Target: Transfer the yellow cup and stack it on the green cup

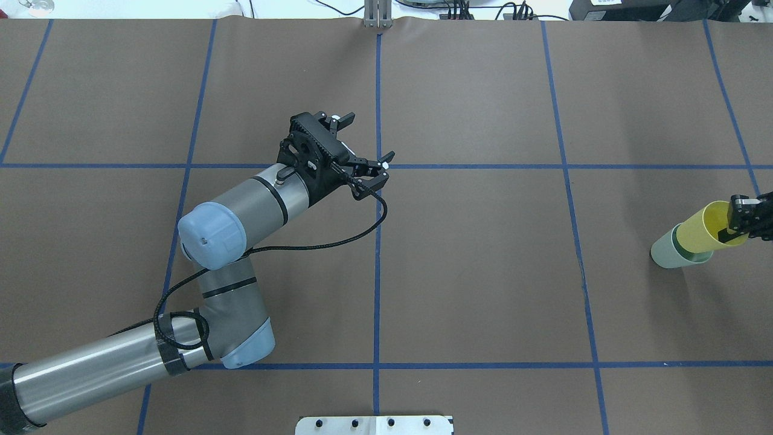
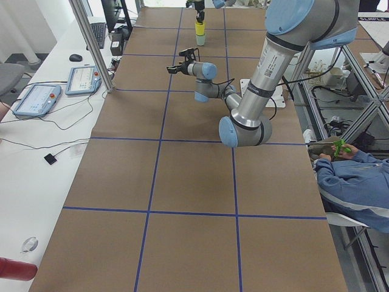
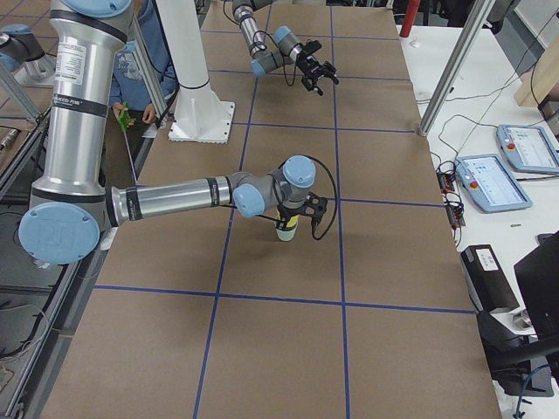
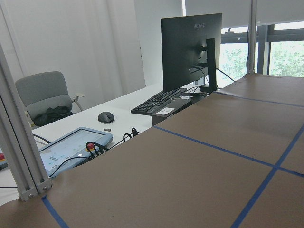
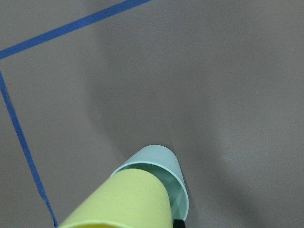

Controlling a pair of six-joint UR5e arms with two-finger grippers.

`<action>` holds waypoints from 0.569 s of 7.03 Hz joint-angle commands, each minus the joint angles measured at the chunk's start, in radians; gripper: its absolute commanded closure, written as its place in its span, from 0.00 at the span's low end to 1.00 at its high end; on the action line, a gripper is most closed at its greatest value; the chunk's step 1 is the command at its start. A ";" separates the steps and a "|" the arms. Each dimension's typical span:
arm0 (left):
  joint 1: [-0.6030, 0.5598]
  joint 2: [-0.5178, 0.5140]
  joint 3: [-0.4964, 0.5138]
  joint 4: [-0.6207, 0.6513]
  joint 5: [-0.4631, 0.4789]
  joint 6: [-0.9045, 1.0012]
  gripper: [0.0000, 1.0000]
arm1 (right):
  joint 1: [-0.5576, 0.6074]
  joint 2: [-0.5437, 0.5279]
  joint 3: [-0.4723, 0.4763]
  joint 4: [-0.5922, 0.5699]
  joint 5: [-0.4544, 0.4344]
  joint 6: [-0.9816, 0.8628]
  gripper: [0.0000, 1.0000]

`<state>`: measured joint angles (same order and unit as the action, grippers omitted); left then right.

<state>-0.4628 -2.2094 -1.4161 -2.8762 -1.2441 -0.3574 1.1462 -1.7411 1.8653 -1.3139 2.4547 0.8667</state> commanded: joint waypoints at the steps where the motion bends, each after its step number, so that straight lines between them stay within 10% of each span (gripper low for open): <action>1: 0.000 -0.001 -0.001 0.000 0.000 0.000 0.00 | -0.002 0.000 -0.003 -0.002 0.001 0.000 0.63; 2: -0.001 -0.001 -0.003 0.000 0.000 0.000 0.00 | -0.002 -0.002 -0.003 -0.001 0.001 0.003 0.01; 4: 0.001 -0.003 -0.001 0.000 0.000 0.000 0.00 | -0.003 -0.002 -0.006 0.001 0.004 0.005 0.01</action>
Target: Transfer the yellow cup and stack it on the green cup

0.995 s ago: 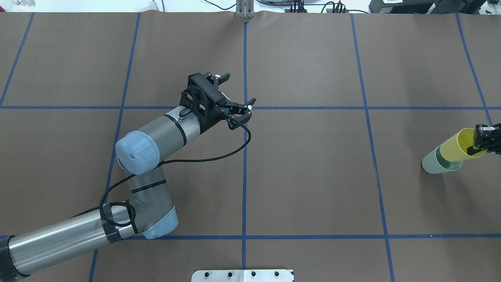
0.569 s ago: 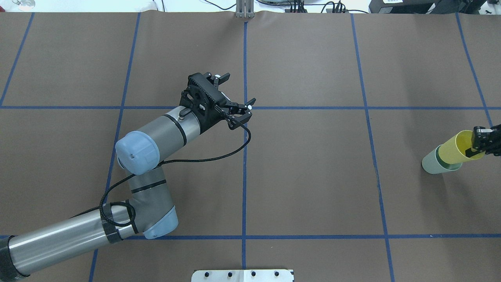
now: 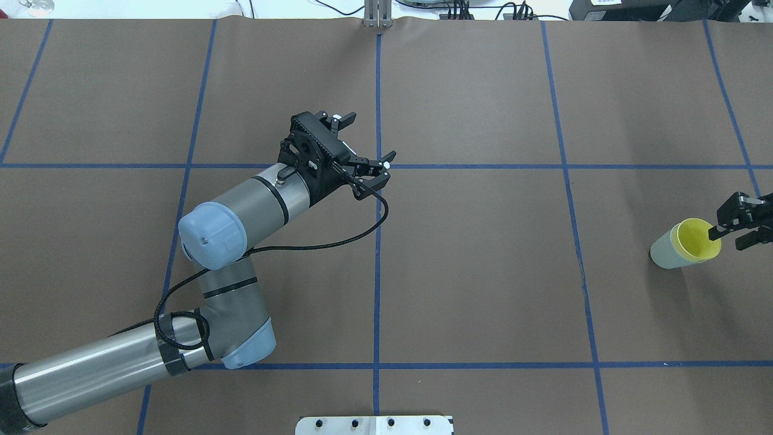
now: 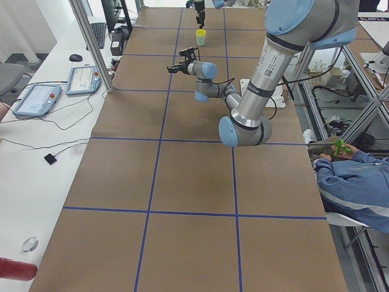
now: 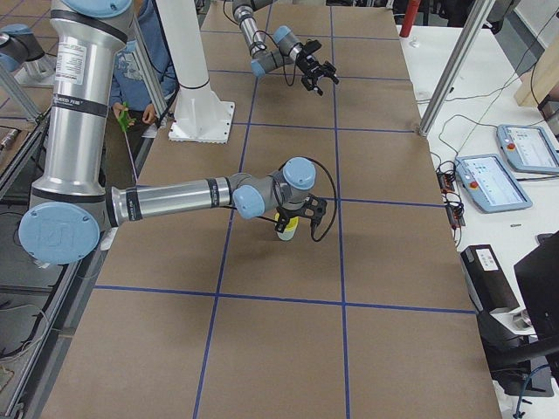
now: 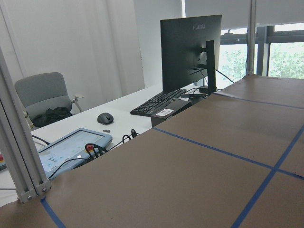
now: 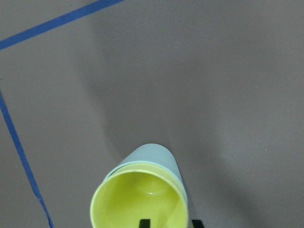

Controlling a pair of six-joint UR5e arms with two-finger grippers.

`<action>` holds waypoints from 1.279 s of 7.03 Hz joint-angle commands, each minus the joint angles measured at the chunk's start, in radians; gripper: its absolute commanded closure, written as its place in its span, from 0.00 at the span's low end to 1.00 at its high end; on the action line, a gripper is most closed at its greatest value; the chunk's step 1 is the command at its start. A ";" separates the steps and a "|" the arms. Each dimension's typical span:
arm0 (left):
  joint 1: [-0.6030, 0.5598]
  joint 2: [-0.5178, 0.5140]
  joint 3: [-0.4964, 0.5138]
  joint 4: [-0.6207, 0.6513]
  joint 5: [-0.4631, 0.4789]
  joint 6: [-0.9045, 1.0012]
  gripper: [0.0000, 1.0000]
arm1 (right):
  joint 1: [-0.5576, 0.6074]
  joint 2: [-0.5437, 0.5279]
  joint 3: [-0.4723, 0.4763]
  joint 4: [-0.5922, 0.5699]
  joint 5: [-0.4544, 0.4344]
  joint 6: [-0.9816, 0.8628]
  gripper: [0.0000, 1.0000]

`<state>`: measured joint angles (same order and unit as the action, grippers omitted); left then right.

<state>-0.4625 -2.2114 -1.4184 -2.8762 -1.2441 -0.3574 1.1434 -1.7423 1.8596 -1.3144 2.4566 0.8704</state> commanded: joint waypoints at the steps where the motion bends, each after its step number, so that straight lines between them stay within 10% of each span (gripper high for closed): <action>1: -0.002 0.006 0.004 0.009 0.000 0.000 0.00 | -0.001 0.003 0.009 0.004 0.005 0.002 0.01; 5: -0.134 0.076 0.025 0.131 0.001 -0.270 0.11 | 0.010 0.027 -0.002 0.004 -0.010 -0.004 0.01; 9: -0.535 0.142 0.016 0.566 -0.563 -0.176 0.00 | 0.024 0.062 -0.008 0.003 -0.050 -0.005 0.01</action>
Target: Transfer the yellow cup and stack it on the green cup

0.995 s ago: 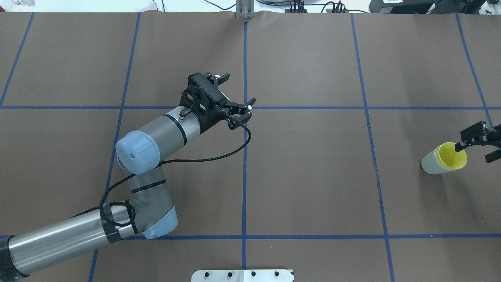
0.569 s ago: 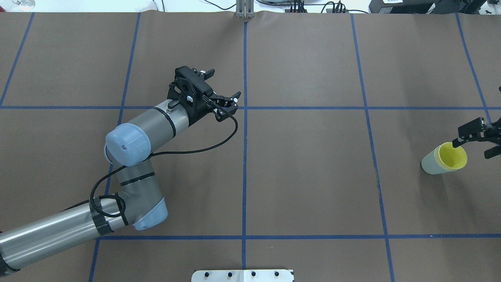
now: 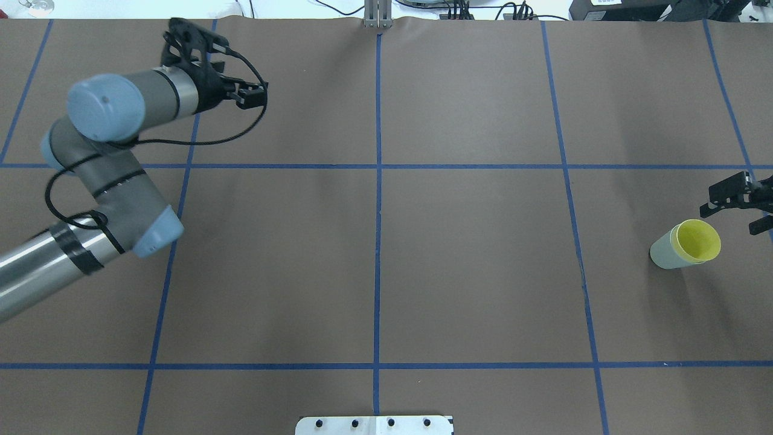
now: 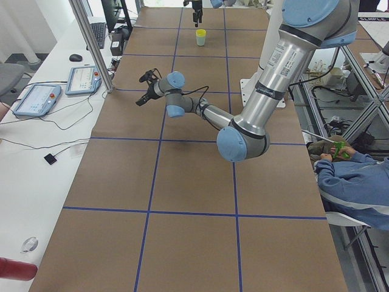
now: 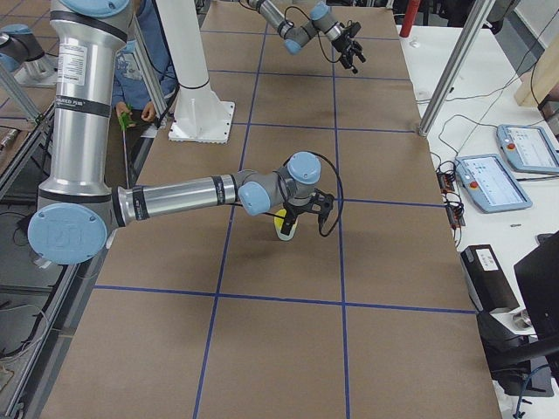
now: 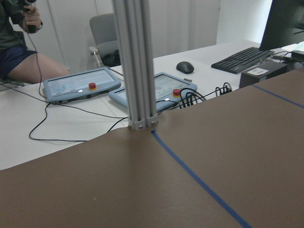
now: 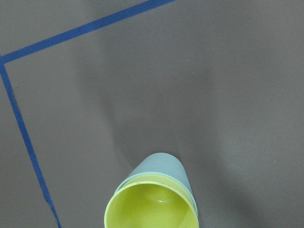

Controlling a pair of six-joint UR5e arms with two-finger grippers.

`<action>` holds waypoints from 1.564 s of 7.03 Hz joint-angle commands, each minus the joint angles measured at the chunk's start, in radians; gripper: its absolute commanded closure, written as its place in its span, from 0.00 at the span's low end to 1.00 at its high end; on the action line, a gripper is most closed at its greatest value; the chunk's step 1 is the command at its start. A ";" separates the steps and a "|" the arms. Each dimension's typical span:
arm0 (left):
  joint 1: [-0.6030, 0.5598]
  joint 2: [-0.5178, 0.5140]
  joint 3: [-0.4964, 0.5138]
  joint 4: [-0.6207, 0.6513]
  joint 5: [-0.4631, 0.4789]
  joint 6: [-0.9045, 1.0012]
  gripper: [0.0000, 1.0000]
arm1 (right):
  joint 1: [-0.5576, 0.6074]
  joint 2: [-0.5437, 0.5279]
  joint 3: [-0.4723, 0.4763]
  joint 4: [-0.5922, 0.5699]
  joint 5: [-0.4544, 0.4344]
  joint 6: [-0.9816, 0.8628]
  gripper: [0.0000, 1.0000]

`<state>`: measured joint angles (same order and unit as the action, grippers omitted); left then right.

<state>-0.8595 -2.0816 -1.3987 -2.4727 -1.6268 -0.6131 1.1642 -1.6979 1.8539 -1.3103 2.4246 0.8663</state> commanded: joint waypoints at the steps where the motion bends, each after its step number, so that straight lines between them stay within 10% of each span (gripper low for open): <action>1: -0.204 0.053 -0.006 0.249 -0.233 0.110 0.01 | 0.003 0.029 -0.004 -0.003 -0.038 -0.001 0.01; 5: -0.369 0.081 -0.112 0.744 -0.419 0.314 0.00 | 0.048 0.122 -0.065 -0.004 -0.080 -0.003 0.01; 7: -0.504 0.127 -0.120 0.744 -0.582 0.303 0.01 | 0.063 0.130 -0.081 -0.004 -0.107 -0.030 0.01; 11: -0.510 0.314 -0.155 0.673 -0.599 0.395 0.00 | 0.142 0.136 -0.094 -0.007 -0.105 -0.151 0.00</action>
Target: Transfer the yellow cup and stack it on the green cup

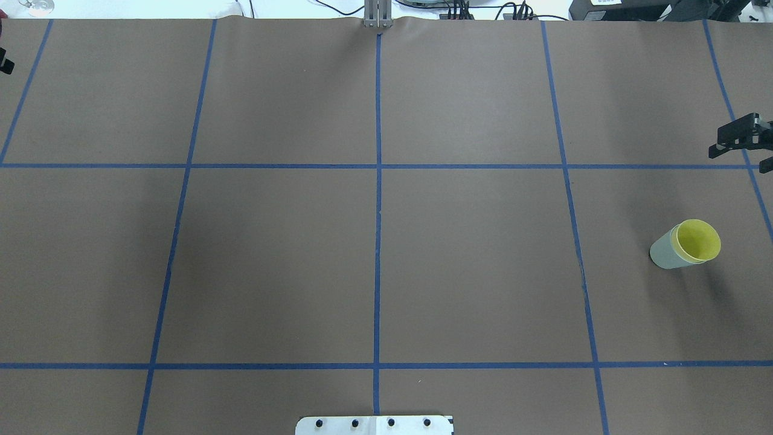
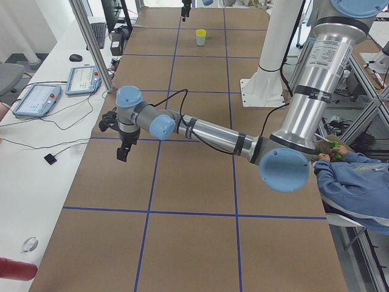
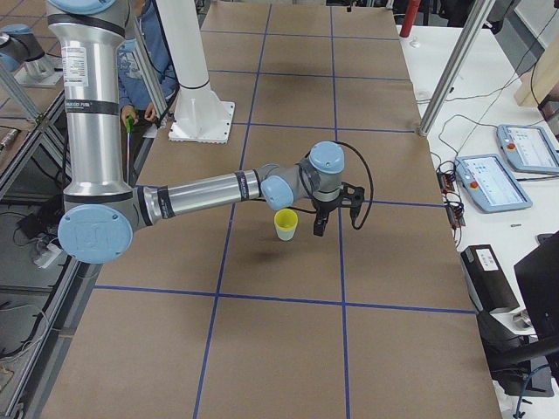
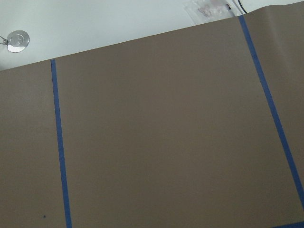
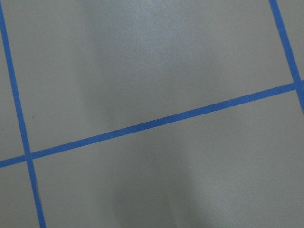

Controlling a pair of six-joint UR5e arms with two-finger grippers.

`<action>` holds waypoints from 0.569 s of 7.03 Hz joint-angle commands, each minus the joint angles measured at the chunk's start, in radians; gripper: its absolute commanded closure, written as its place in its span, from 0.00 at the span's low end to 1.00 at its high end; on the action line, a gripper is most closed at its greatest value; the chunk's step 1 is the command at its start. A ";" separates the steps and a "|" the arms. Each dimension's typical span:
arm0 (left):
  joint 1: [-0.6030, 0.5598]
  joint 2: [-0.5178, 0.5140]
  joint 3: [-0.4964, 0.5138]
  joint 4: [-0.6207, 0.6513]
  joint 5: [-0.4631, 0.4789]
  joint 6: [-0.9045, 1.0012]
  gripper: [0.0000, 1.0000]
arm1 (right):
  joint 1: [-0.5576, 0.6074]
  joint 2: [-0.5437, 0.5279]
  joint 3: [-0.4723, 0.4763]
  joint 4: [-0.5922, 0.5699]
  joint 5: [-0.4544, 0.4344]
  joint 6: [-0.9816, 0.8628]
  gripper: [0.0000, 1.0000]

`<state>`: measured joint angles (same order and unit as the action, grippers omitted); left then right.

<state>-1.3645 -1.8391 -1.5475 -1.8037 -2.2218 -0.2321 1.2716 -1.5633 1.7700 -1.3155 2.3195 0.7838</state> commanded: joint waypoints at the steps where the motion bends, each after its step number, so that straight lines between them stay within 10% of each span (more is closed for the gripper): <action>1: -0.048 0.149 -0.006 -0.003 -0.030 0.011 0.00 | 0.063 0.000 -0.032 -0.002 -0.002 -0.136 0.00; 4: -0.141 0.210 -0.032 0.105 -0.228 -0.012 0.00 | 0.135 0.000 -0.133 -0.002 -0.002 -0.363 0.00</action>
<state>-1.4586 -1.6432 -1.5559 -1.7727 -2.3791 -0.2288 1.3744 -1.5635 1.6868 -1.3177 2.3179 0.5212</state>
